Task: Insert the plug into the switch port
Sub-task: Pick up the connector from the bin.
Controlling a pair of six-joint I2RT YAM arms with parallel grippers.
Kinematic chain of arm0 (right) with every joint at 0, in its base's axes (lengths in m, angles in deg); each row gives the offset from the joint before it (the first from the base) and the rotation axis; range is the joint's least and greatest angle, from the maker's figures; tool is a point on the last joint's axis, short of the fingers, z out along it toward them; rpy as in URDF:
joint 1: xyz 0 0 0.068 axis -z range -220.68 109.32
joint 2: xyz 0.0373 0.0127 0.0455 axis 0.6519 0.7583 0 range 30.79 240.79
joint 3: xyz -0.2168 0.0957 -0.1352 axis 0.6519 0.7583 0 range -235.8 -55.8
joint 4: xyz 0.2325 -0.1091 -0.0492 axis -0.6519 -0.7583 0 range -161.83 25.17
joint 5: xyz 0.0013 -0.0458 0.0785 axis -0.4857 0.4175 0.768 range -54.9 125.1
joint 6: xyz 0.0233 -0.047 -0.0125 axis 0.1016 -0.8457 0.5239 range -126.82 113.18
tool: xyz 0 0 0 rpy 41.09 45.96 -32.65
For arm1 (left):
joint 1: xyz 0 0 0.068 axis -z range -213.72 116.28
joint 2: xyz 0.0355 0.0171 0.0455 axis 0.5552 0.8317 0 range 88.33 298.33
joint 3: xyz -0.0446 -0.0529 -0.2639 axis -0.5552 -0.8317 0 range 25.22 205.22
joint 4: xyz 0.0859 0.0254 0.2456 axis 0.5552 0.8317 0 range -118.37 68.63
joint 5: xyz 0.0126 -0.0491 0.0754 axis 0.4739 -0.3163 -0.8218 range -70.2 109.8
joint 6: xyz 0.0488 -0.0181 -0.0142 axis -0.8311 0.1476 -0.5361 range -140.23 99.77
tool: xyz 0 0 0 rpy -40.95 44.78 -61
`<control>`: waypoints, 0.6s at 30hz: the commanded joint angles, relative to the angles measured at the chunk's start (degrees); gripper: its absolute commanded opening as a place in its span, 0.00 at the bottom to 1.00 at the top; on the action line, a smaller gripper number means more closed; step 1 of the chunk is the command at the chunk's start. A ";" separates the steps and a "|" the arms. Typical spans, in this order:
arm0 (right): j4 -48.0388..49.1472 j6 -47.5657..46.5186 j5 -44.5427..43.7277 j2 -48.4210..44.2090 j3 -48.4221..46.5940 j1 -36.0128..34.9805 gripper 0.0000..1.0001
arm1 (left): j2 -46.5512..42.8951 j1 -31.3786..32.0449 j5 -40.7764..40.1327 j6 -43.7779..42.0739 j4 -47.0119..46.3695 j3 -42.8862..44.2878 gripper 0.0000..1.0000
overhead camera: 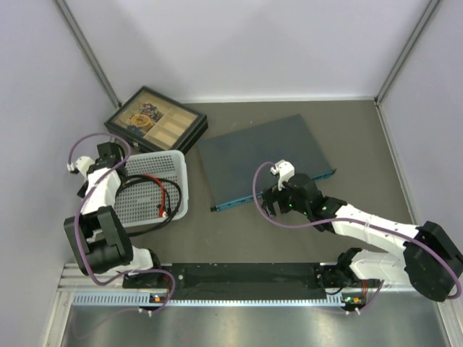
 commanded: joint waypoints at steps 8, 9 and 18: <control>1.93 -0.87 0.48 0.84 -2.65 0.35 0.95 | -3.47 -0.02 10.18 -0.67 -0.03 0.58 0.98; 1.92 -0.87 0.48 0.84 -2.66 0.44 0.95 | -4.17 0.07 10.53 -1.20 -0.11 0.93 0.98; 1.75 -1.83 -0.93 1.10 -3.10 0.44 0.95 | -6.30 9.62 11.41 0.98 -0.55 7.00 0.98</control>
